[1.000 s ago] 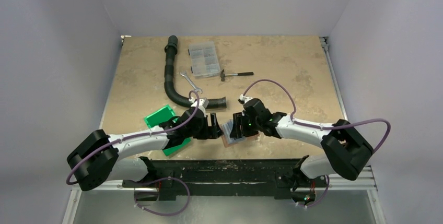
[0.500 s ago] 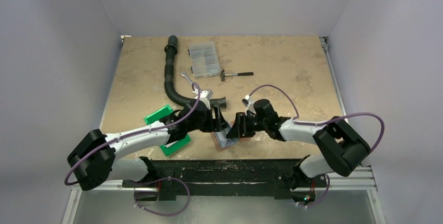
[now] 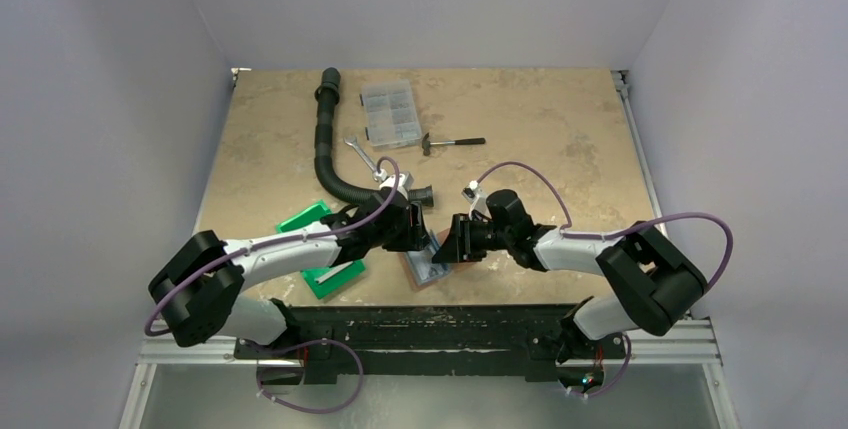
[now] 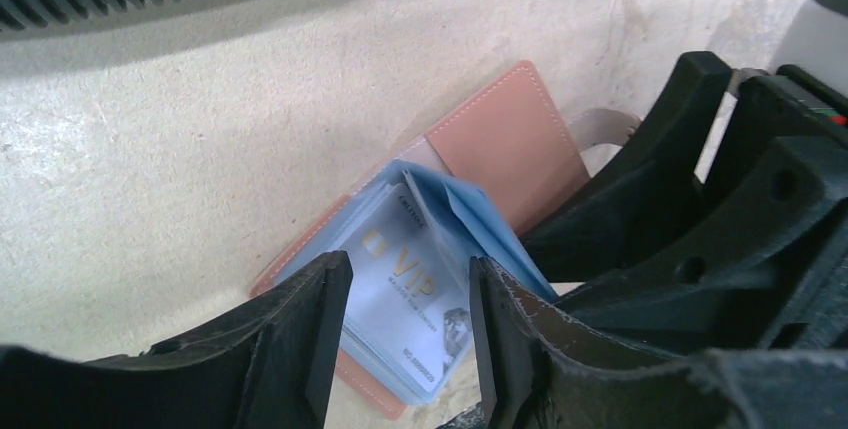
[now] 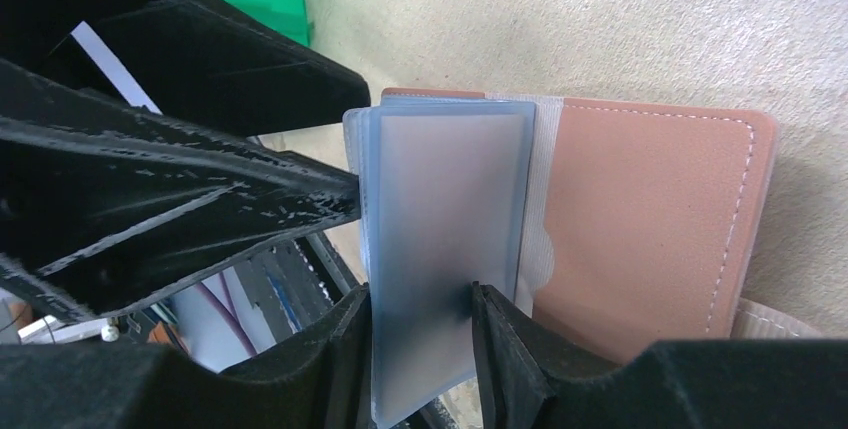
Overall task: Put the credit cards into the card holder
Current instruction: Open the card holder at the center of the board, then pick up the credit card from the storage box.
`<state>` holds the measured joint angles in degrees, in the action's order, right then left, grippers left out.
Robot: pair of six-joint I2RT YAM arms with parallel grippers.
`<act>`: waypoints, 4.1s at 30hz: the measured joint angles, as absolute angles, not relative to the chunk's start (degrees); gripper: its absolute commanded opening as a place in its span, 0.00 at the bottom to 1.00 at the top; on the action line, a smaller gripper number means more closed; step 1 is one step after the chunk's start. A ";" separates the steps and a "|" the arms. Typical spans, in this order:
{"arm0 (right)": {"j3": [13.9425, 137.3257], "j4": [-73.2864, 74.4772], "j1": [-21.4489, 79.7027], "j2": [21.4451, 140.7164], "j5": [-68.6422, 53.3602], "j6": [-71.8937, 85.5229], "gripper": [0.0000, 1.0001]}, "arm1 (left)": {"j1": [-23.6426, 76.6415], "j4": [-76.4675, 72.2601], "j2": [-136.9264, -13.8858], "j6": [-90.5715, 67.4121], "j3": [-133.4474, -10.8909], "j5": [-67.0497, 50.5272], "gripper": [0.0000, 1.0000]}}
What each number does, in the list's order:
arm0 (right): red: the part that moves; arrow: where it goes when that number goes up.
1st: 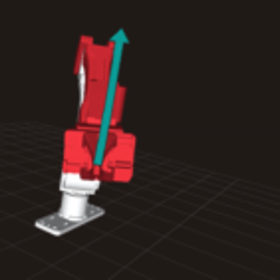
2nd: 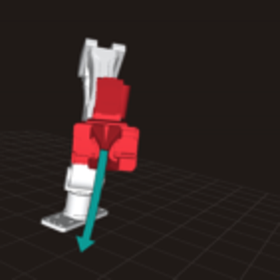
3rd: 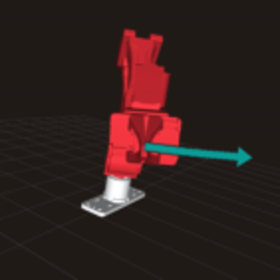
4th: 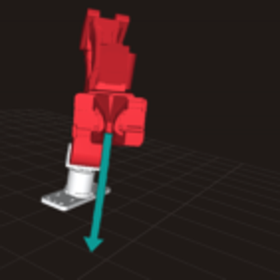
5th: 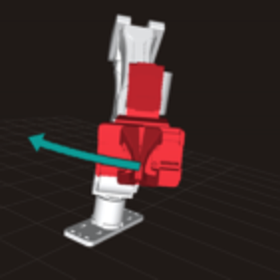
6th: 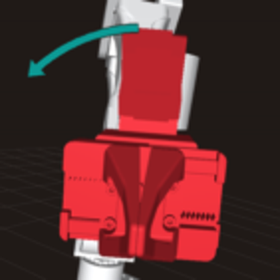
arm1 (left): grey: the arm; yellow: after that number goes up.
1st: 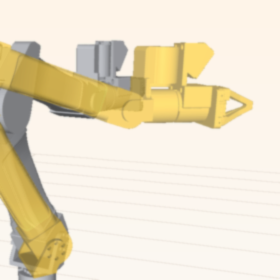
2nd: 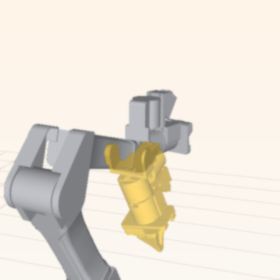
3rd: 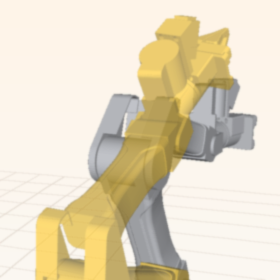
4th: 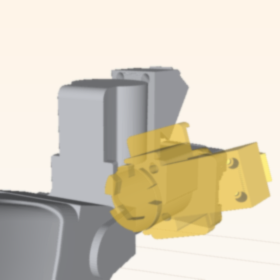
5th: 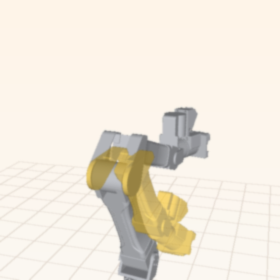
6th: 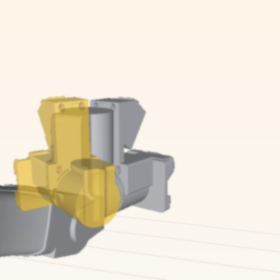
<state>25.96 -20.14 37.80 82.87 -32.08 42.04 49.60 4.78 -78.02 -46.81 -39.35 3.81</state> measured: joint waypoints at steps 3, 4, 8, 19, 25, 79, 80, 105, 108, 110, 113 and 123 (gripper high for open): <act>25.96 -20.21 37.78 82.87 -32.27 42.02 0.20 | 49.63 5.65 -79.26 -46.19 -40.16 4.45 0.49; 25.96 -20.21 37.74 82.87 -32.36 42.00 0.23 | 49.63 5.65 -79.48 -45.91 -40.32 4.60 0.50; 26.02 -20.16 37.69 82.78 -32.53 41.95 0.40 | 49.63 5.52 -80.40 -45.60 -40.82 4.73 0.49; 28.03 -6.31 37.43 73.28 -26.76 36.88 0.89 | 49.60 8.29 -80.75 -44.36 -41.04 7.79 0.49; 31.20 -0.36 37.43 75.09 -20.36 33.50 0.56 | 49.60 8.78 -80.77 -44.05 -41.01 7.94 0.48; 39.05 14.28 37.41 67.85 -12.08 30.46 0.47 | 50.96 -1.85 -78.41 -44.99 -41.28 -8.25 0.55; 38.50 12.78 37.41 67.88 -13.47 30.92 0.42 | 51.07 -2.61 -78.41 -45.12 -40.99 -8.71 0.54; 39.59 15.05 37.12 72.38 -1.30 30.81 0.62 | 46.48 7.16 -69.63 -45.30 -37.56 -3.92 0.81; 43.64 16.71 37.12 70.54 -0.51 27.94 0.72 | 42.37 12.43 -64.42 -44.27 -40.99 -3.31 0.80; 45.15 16.36 37.12 69.25 -1.30 26.24 0.79 | 40.25 18.39 -62.61 -42.83 -45.43 -0.47 0.87; 45.43 13.54 37.69 68.05 -5.93 24.10 0.86 | 38.61 27.59 -62.89 -40.36 -52.18 4.38 0.93; 44.49 -13.67 52.49 79.46 -22.52 30.17 0.78 | 34.33 50.83 -63.09 -35.31 -62.26 13.85 0.95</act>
